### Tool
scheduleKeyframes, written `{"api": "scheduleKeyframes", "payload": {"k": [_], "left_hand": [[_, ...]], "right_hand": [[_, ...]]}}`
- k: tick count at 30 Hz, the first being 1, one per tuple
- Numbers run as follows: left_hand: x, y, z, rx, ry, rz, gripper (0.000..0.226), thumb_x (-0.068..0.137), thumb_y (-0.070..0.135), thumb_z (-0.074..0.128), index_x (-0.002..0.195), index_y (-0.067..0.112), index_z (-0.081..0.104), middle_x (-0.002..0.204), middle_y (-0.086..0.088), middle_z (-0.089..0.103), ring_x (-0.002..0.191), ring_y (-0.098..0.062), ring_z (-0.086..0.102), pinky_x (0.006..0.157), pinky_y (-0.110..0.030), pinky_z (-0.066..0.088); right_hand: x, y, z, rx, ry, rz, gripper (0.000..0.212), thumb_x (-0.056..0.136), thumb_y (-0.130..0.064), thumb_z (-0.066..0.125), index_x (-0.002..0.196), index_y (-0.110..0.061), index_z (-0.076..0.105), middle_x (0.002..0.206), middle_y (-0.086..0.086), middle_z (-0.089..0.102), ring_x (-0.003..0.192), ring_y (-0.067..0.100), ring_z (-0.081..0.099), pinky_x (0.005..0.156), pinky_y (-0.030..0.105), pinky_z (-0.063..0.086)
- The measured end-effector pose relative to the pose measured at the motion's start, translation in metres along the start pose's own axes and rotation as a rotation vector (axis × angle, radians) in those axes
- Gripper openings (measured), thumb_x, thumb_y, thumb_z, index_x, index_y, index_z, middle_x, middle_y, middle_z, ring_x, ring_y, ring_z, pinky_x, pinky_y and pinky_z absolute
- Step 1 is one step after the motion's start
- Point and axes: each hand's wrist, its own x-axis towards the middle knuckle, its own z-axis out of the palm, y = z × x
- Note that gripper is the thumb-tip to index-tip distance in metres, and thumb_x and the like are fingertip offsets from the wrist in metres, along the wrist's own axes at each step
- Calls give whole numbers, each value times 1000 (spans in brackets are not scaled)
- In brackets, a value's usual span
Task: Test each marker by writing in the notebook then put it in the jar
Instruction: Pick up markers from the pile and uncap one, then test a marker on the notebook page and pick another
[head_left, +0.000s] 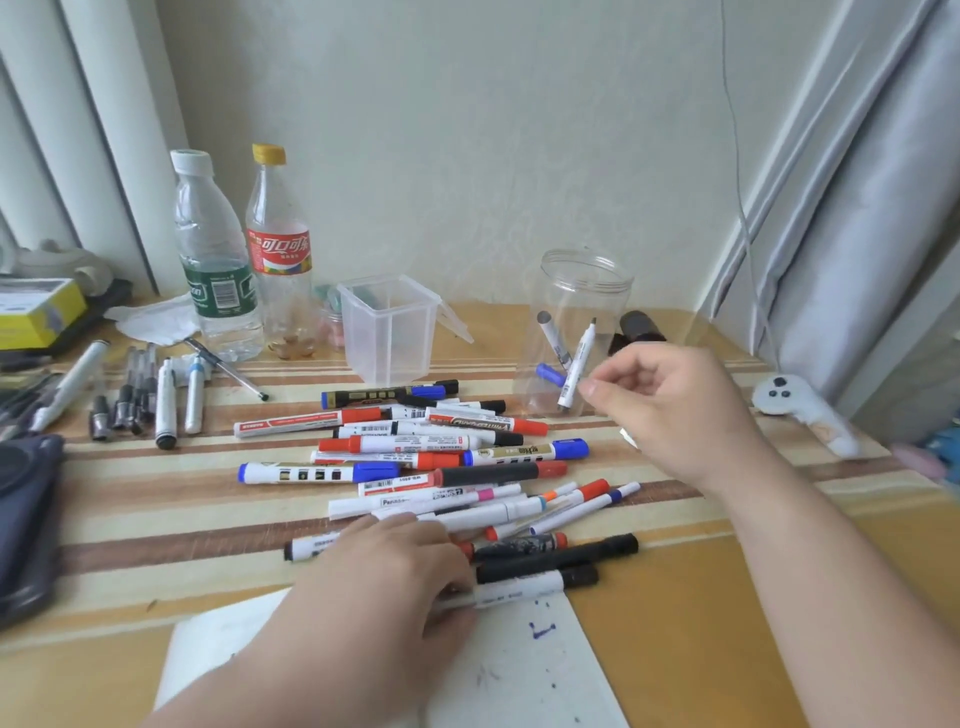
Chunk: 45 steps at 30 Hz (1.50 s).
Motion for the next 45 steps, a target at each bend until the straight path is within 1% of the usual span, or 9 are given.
{"api": "scheduleKeyframes", "payload": {"k": [5, 12, 18, 21, 24, 32, 36, 41, 45], "left_hand": [[0, -9, -3, 27, 68, -220, 17, 69, 49, 71, 68, 32, 65, 66, 20, 53, 64, -8, 53, 57, -24, 45], [6, -10, -4, 17, 93, -397, 17, 79, 45, 76, 81, 29, 71, 79, 14, 58, 77, -12, 55, 63, -29, 46], [4, -6, -14, -16, 9, -482, 24, 84, 49, 69, 104, 36, 69, 96, 17, 53, 80, -11, 57, 69, -31, 50], [-2, 1, -25, 84, -103, -531, 38, 84, 63, 60, 114, 41, 55, 101, 19, 48, 89, -10, 54, 72, -30, 45], [-7, 2, -33, 181, -276, -581, 51, 79, 81, 46, 110, 41, 39, 91, 18, 48, 86, -11, 48, 72, -31, 42], [-1, -21, -38, -6, -332, -550, 71, 54, 95, 44, 97, 38, 38, 81, 12, 57, 75, -10, 56, 69, -37, 52], [-4, -40, -45, -38, -273, -494, 67, 57, 89, 52, 105, 42, 48, 87, 16, 54, 75, -1, 52, 63, -29, 43], [-13, -31, -42, 7, -54, -274, 39, 79, 70, 54, 102, 39, 62, 99, 22, 52, 94, -5, 51, 74, -28, 43], [-21, -23, -38, -68, -174, -179, 46, 76, 75, 47, 100, 40, 62, 92, 24, 55, 87, 1, 53, 75, -31, 52]], "right_hand": [[-33, 11, 30, 93, -192, -124, 12, 84, -16, 79, 73, -19, 74, 65, 2, 67, 56, 11, 55, 55, 25, 47], [-50, 15, 42, -327, -661, -201, 12, 83, -39, 75, 92, -36, 68, 80, -17, 65, 71, 2, 57, 62, 19, 42], [-53, 13, 52, -445, -634, -267, 23, 87, -43, 66, 110, -44, 64, 77, -18, 58, 78, 2, 55, 67, 26, 48], [-57, 4, 57, -528, -578, -328, 3, 91, -39, 59, 90, -40, 62, 70, -17, 47, 75, 5, 48, 61, 22, 37], [-61, -2, 64, -625, -528, -335, 19, 89, -32, 51, 71, -28, 48, 71, -9, 52, 74, 15, 54, 62, 33, 46], [-61, -7, 73, -684, -469, -331, 11, 78, -35, 59, 83, -29, 52, 70, -11, 52, 73, 15, 55, 63, 32, 48], [-62, -4, 68, -290, -342, -126, 14, 71, -27, 69, 74, -23, 57, 52, -10, 55, 49, 8, 47, 48, 26, 41], [-57, -4, 71, 852, -333, 358, 6, 72, -13, 51, 68, -10, 48, 51, 10, 34, 41, 16, 27, 45, 23, 13], [-63, -3, 81, 907, -499, 412, 20, 80, -22, 58, 65, -11, 51, 56, 14, 47, 39, 19, 35, 39, 22, 17]]}}
